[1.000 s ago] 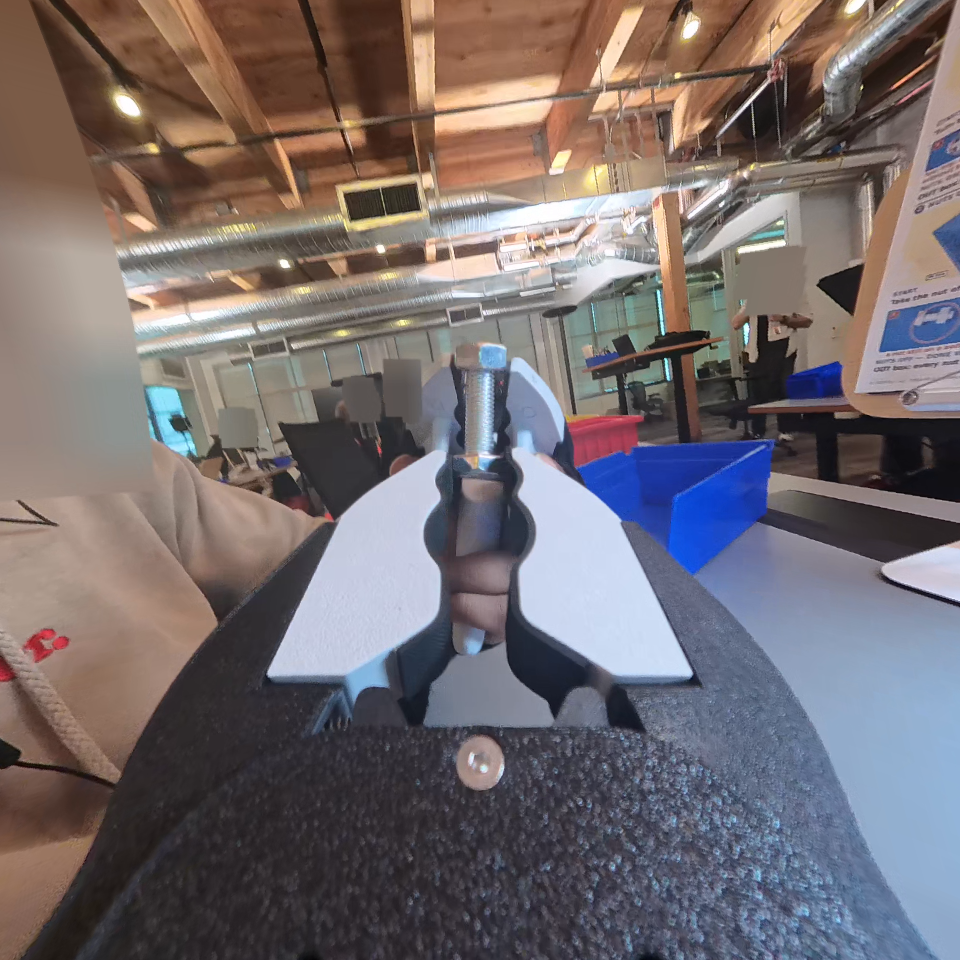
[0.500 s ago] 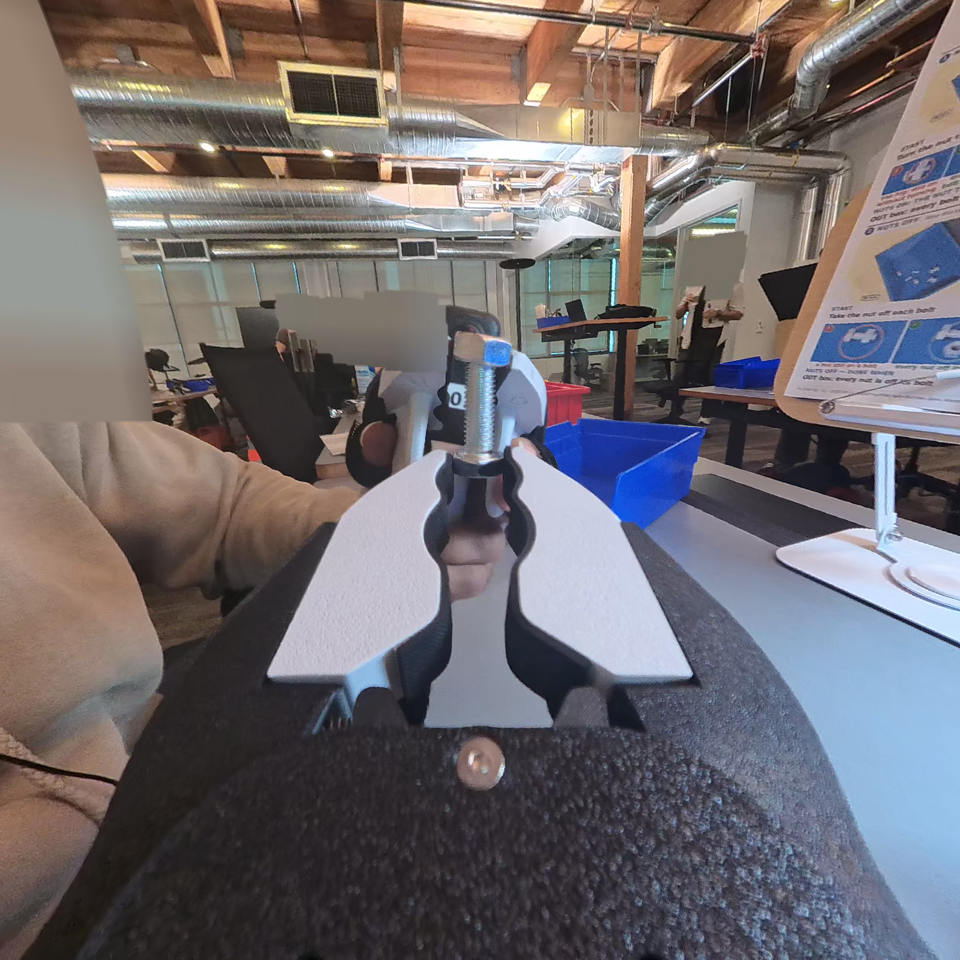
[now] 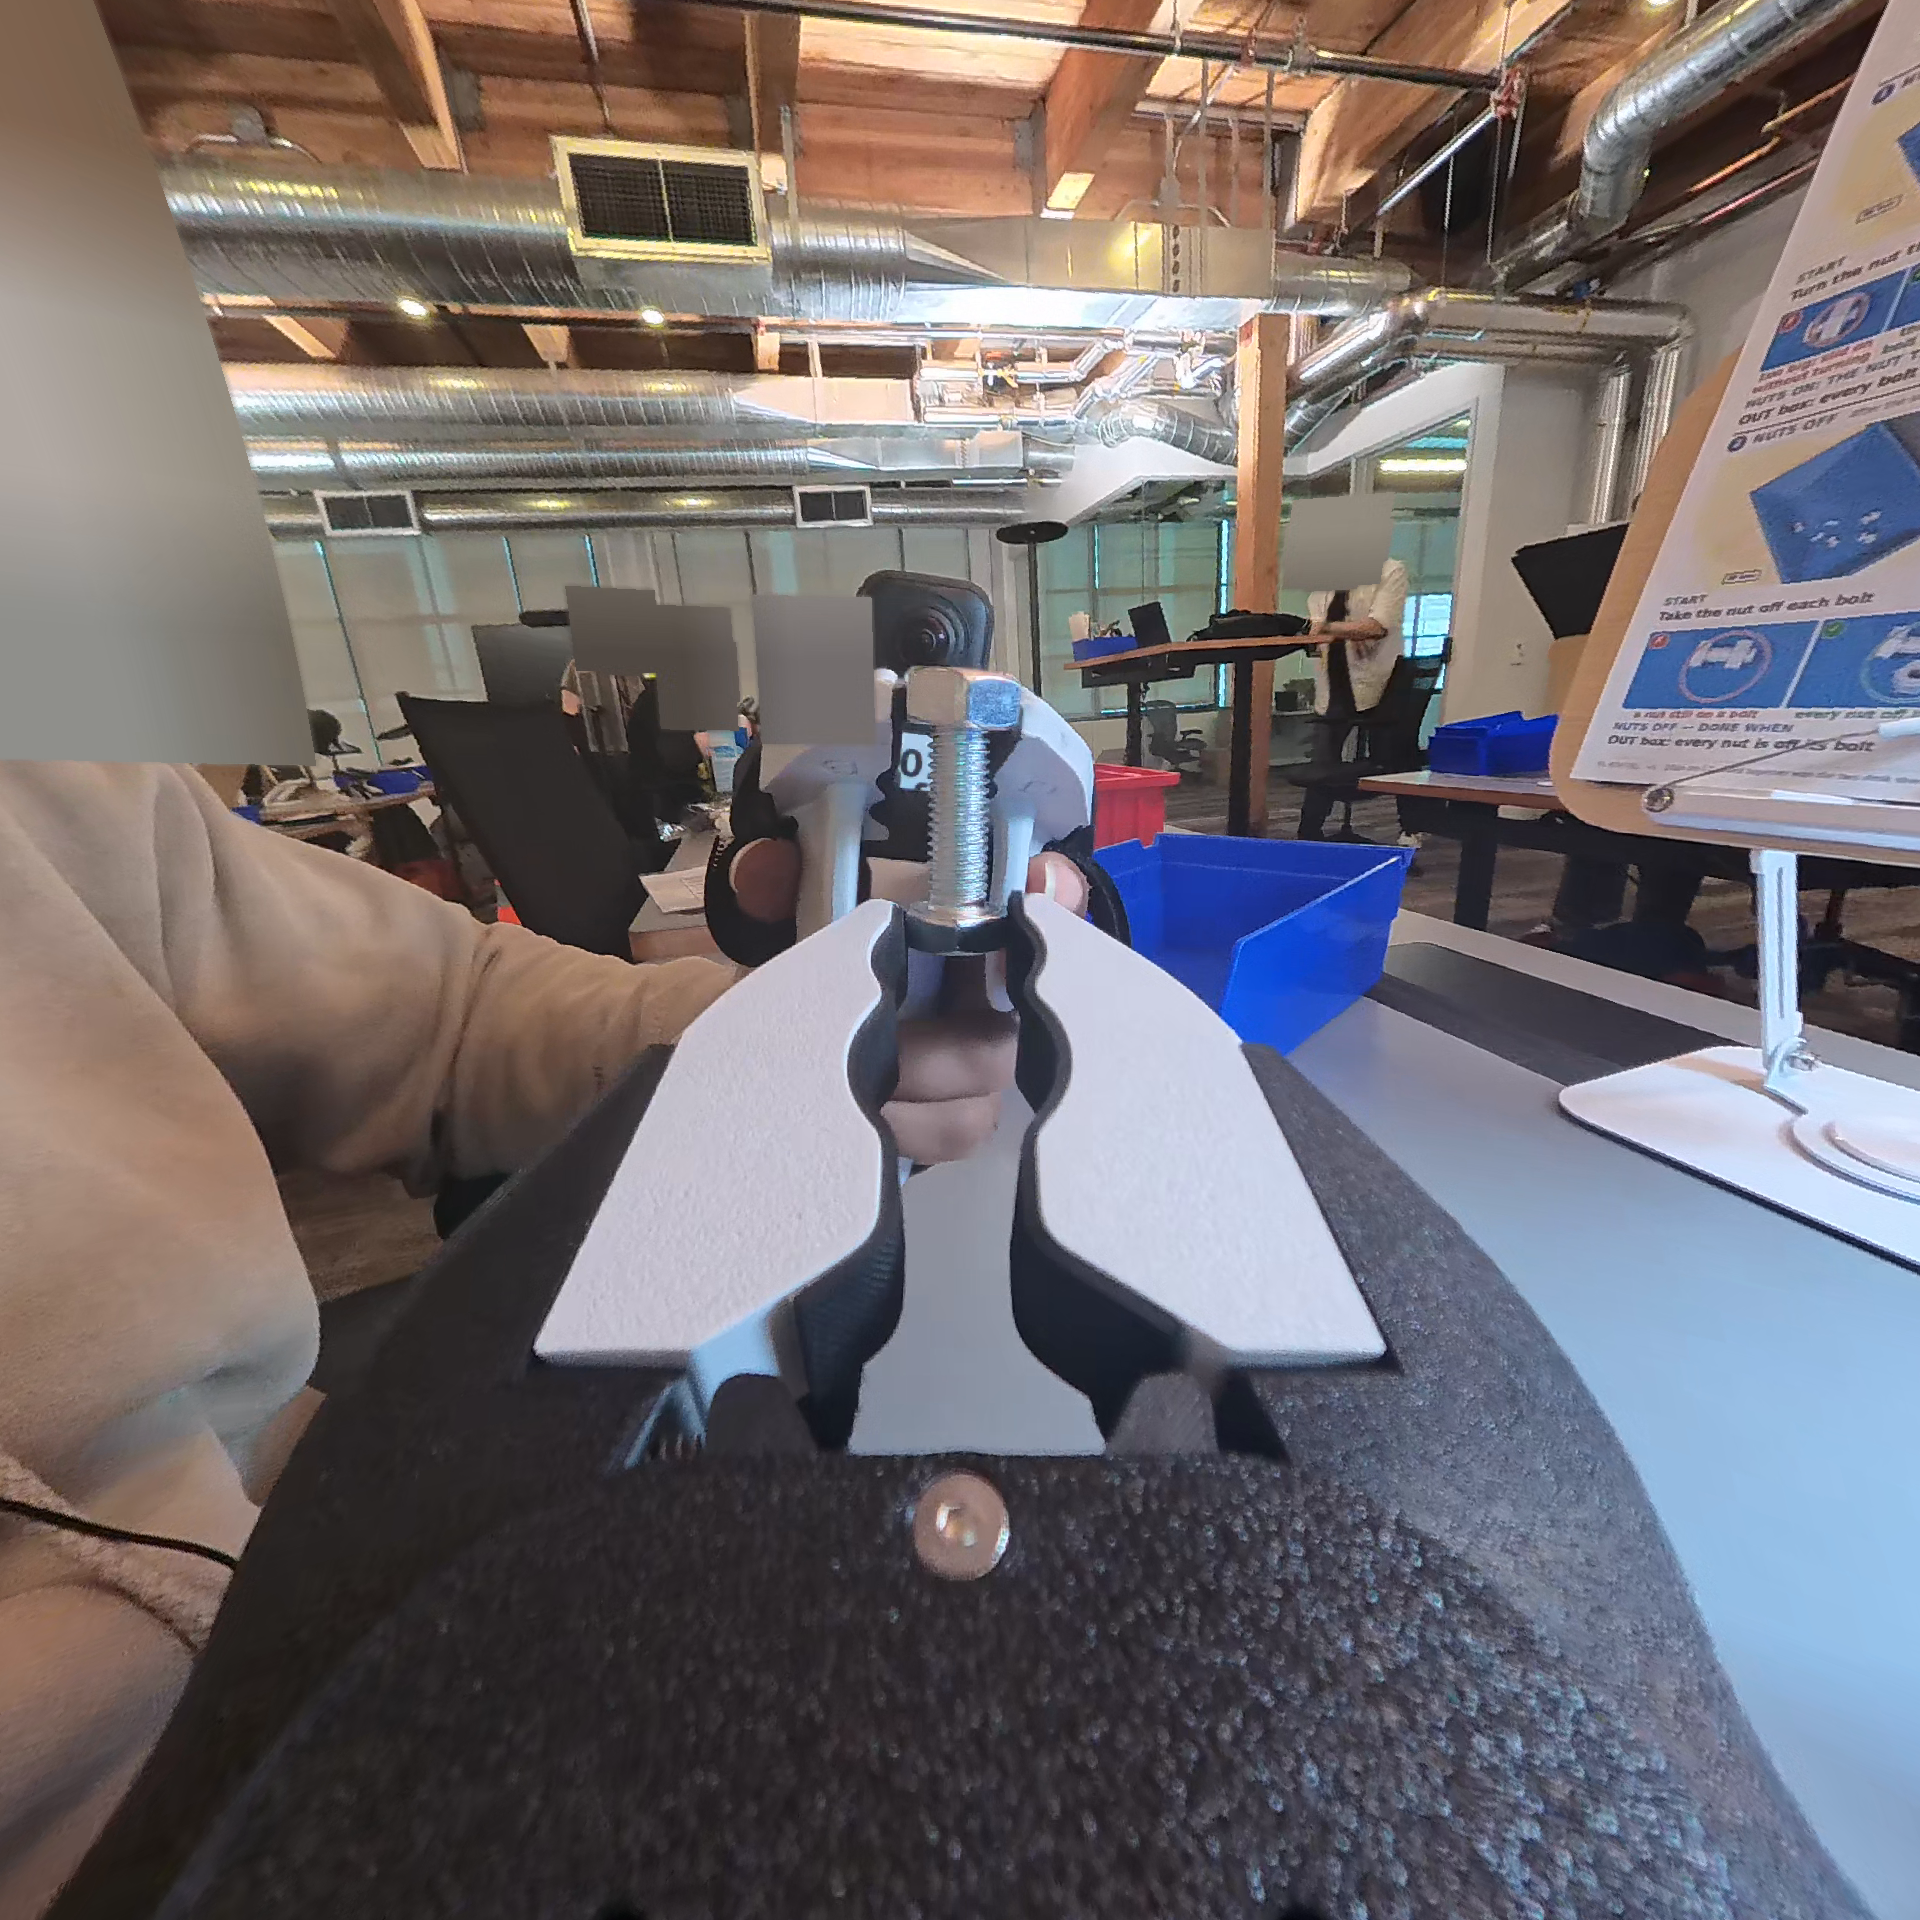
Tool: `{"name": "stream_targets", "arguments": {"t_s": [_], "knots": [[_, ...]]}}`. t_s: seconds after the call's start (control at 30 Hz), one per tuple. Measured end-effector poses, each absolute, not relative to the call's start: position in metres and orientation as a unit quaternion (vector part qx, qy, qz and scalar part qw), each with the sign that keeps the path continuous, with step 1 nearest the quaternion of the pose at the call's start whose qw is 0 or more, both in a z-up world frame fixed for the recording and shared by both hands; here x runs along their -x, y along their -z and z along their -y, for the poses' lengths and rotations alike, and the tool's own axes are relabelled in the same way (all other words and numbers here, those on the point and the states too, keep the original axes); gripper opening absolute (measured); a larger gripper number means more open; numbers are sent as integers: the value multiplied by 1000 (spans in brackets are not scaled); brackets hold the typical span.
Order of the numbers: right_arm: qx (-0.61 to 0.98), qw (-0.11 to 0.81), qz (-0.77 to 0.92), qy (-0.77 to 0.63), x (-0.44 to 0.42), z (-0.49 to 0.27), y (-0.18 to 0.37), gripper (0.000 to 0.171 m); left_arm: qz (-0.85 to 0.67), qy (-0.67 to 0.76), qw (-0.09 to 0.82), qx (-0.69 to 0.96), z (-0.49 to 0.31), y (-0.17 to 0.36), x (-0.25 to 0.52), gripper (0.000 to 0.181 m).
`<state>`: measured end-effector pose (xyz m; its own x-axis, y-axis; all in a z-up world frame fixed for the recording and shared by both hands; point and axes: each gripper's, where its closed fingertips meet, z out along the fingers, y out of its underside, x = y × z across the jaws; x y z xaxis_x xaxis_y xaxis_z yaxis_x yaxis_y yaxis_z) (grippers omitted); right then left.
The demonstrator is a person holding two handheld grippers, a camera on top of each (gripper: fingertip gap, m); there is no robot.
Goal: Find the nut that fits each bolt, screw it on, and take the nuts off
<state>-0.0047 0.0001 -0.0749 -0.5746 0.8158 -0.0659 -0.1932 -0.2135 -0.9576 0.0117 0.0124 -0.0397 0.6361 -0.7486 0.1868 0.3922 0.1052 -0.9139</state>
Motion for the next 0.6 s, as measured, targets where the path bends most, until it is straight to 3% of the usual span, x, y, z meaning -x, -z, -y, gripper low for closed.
{"name": "stream_targets", "arguments": {"t_s": [0.6], "knots": [[300, 367, 524, -708, 6, -3, 75, 18, -176, 362, 726, 557, -13, 39, -9, 30]]}}
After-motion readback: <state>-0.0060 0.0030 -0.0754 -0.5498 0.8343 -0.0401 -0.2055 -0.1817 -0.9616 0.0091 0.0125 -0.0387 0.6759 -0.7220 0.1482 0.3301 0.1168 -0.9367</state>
